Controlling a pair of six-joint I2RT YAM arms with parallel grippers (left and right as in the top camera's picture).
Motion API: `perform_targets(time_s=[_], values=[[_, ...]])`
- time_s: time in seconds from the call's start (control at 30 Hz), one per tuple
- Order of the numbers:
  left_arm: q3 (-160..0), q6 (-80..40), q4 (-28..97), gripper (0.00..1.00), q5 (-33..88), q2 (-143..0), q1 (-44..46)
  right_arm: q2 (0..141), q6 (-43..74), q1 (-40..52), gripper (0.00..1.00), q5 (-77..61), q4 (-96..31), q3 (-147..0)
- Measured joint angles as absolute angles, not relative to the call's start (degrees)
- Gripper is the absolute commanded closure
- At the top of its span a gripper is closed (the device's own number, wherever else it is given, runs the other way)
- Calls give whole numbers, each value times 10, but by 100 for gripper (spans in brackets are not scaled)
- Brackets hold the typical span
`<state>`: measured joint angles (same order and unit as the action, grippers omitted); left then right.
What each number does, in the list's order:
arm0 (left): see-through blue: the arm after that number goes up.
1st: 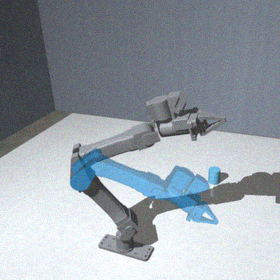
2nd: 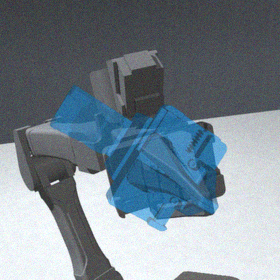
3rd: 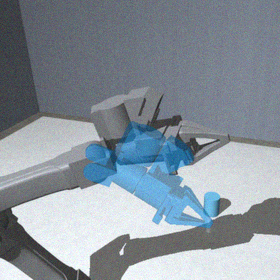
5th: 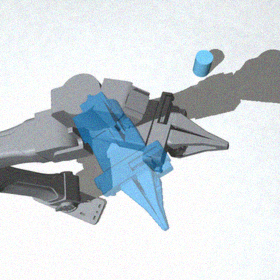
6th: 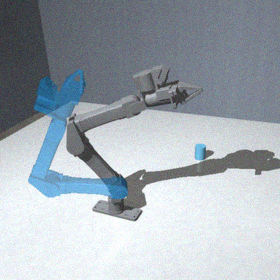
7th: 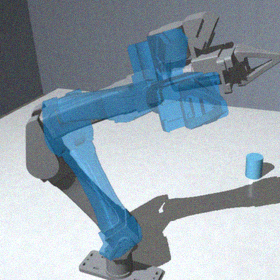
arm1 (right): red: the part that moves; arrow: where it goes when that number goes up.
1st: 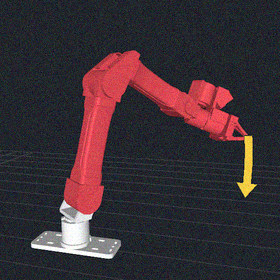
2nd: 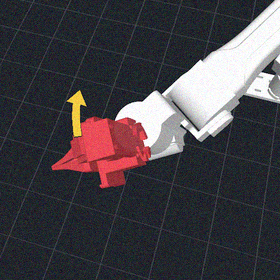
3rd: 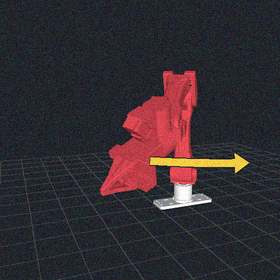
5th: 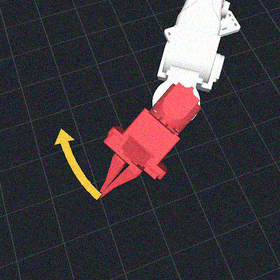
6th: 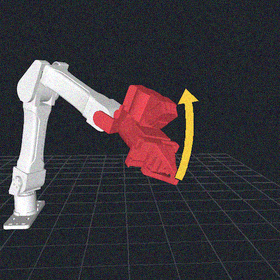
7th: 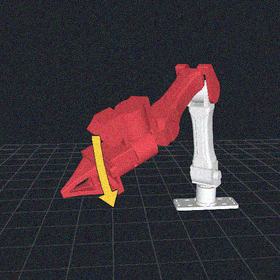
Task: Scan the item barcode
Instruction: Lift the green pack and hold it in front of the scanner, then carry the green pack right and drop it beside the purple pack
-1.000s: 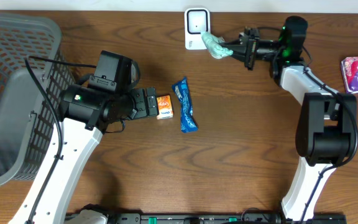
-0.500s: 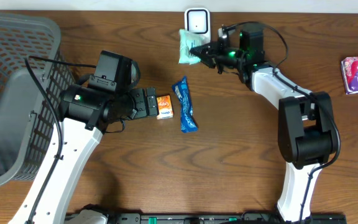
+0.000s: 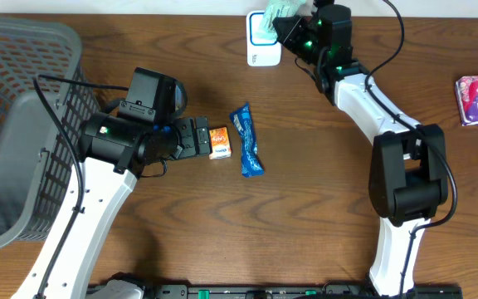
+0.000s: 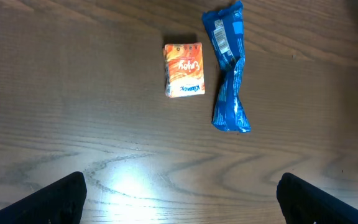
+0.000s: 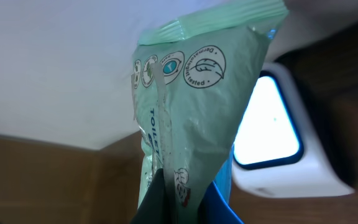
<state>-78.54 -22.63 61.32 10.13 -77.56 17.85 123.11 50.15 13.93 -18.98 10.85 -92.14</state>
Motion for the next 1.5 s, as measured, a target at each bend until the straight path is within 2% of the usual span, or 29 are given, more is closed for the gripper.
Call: perform_targets(time_s=[0.33, 0.47, 0.63, 0.87, 0.93, 1.03, 1.13, 1.17, 1.3, 1.5], values=[[-785, -226, 613, 2, 101, -776, 178, 1260, 433, 154, 99, -152, 113, -921], [-785, -226, 613, 2, 101, -776, 178, 1259, 425, 130, 99, -167, 56, -934], [-785, -226, 614, 2, 101, -776, 178, 1224, 383, 31, 99, -157, -115, -940], [-785, -226, 613, 2, 101, -776, 178, 1176, 285, -135, 99, -121, -263, -949], [-785, -226, 613, 2, 101, -776, 178, 1175, 258, -169, 84, -106, -290, -949], [-785, -226, 613, 2, 101, -776, 178, 1175, 222, -215, 34, -77, -312, -949], [-785, -226, 613, 2, 101, -776, 178, 1175, 207, -234, 20, -62, -321, -949], [-785, -226, 613, 2, 101, -776, 178, 1175, 200, -242, 16, -56, -327, -949], [-785, -226, 613, 2, 101, -776, 178, 1175, 190, -249, 16, -56, -350, -949], [-785, -226, 613, 2, 101, -776, 178, 1175, 188, -214, 21, -203, -379, -949]])
